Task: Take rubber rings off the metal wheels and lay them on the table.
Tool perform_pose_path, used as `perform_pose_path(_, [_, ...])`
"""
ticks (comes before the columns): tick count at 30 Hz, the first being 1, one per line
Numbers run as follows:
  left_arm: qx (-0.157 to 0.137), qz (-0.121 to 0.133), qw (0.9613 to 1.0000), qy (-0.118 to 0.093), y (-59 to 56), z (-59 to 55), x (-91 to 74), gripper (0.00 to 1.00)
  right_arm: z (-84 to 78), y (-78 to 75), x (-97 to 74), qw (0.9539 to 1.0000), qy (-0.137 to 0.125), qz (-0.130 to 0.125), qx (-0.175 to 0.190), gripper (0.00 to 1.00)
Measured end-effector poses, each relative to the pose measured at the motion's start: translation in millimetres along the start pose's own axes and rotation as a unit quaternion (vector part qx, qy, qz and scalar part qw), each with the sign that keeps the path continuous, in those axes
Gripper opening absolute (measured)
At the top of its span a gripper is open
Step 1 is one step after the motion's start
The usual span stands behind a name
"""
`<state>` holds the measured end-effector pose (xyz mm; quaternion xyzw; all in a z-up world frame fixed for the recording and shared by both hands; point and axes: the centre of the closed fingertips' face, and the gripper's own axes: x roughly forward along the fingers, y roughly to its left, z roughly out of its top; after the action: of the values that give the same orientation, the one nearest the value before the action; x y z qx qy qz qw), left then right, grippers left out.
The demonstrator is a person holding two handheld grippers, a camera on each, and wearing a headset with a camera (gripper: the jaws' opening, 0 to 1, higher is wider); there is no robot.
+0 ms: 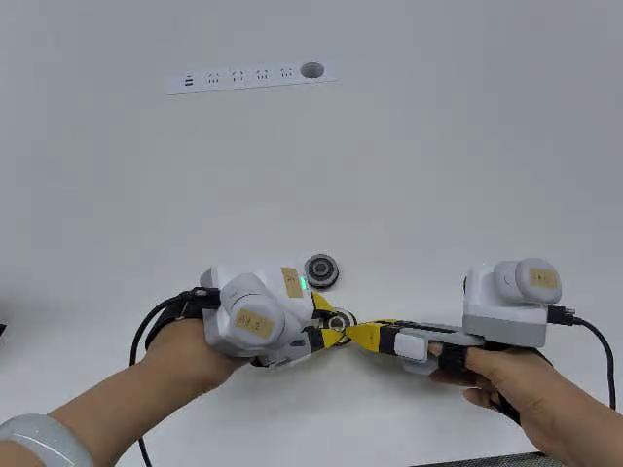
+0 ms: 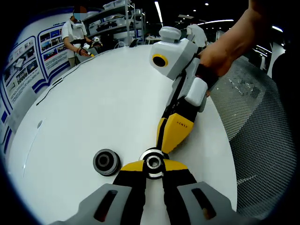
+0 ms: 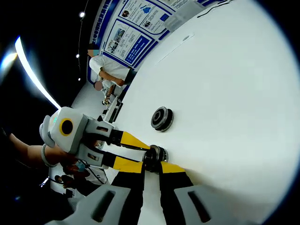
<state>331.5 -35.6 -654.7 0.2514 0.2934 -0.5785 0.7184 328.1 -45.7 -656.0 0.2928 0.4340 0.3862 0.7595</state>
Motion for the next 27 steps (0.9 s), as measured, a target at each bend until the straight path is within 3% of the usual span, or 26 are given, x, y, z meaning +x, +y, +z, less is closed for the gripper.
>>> perform_pose_path(17, [-0.002, 0.000, 1.0000, -0.002, 0.2, -0.1, 0.3, 0.13, -0.5, -7.7, 1.3, 0.9998, 0.001, -0.019, -0.002, 0.05])
perform_pose_path(27, [-0.001, 0.000, 1.0000, -0.001, 0.3, -0.1, 0.6, 0.13, 1.1, -7.6, -0.2, 0.9993, 0.000, -0.029, -0.023, 0.03])
